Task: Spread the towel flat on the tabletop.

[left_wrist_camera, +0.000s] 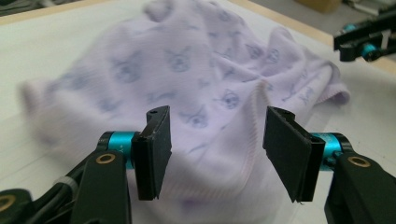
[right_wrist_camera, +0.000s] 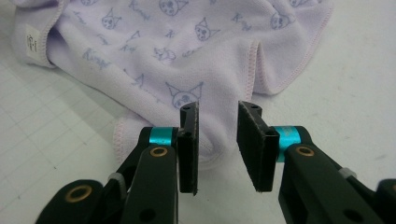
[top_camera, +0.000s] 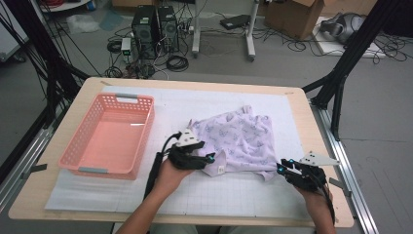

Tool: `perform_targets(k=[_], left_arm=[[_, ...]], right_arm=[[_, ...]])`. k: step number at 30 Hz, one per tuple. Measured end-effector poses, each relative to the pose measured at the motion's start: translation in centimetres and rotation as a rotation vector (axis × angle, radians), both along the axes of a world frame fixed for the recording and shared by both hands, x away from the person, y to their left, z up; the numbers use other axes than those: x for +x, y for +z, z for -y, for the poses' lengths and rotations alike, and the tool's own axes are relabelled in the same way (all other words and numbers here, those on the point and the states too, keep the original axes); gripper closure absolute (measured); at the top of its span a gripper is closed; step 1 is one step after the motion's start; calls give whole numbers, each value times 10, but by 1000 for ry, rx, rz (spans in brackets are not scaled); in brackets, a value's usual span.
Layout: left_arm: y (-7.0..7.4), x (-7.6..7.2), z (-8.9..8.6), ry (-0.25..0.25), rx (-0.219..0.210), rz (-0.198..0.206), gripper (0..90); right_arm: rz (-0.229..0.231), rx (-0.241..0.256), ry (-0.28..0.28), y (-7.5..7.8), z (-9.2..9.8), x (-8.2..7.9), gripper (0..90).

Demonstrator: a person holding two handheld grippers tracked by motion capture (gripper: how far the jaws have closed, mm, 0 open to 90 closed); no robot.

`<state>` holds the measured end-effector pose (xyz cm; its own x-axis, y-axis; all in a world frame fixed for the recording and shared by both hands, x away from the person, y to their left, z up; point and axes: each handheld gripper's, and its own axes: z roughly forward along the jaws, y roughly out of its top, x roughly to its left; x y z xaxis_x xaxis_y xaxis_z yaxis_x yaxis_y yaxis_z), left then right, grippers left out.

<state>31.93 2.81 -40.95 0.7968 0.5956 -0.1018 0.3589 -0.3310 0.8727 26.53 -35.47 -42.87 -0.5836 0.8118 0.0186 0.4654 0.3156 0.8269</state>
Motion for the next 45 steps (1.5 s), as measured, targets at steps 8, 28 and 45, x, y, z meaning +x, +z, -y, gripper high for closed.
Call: perform_targets(k=[8, 28, 45], left_arm=[[-20, 9, 32, -57, 122, -6, 774], [-10, -31, -47, 79, -56, 22, 866], [-17, -92, -97, 119, -71, 37, 865]], right_arm=[[-14, 22, -3, -2, -2, 1, 599], [-51, -115, 107, -21, -57, -8, 865], [-54, -2, 198, -4, -4, -72, 864]])
